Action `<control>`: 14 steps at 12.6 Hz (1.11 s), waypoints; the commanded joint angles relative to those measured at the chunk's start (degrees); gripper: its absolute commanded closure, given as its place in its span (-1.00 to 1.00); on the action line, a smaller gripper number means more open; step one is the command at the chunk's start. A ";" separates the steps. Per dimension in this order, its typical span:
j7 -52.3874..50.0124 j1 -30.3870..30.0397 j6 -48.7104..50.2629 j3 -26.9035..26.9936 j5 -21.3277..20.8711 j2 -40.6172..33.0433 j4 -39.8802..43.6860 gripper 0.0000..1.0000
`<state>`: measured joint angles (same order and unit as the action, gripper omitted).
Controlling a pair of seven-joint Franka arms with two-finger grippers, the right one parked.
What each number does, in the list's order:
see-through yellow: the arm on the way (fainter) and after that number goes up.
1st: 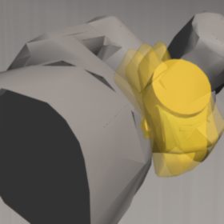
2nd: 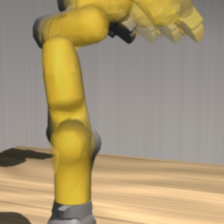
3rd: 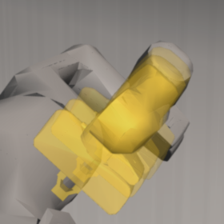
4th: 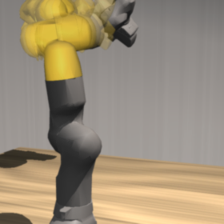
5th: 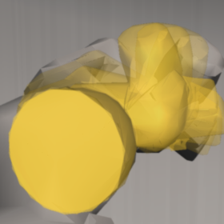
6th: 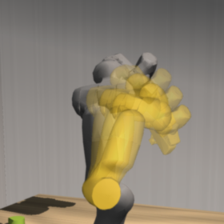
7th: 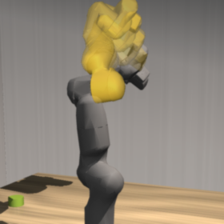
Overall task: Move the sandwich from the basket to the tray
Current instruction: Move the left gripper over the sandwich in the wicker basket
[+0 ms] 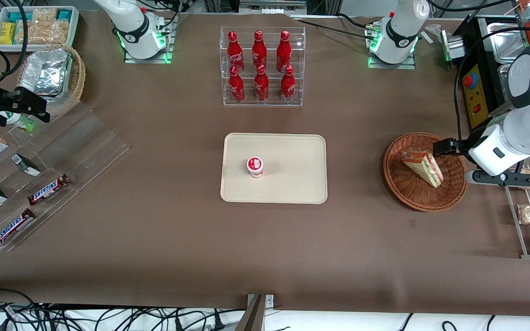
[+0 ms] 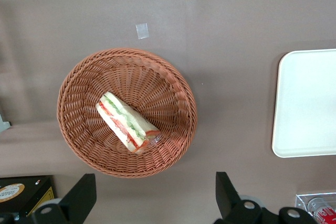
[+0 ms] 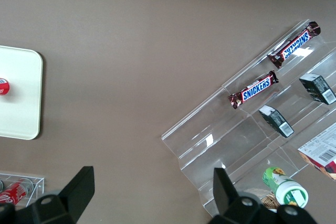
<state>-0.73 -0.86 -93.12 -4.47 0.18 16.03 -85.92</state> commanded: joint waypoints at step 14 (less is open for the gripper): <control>-2.86 -1.08 1.71 -0.18 -6.69 2.78 3.39 -1.00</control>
<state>-2.05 -2.02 -93.04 -4.36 -5.36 17.97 -84.50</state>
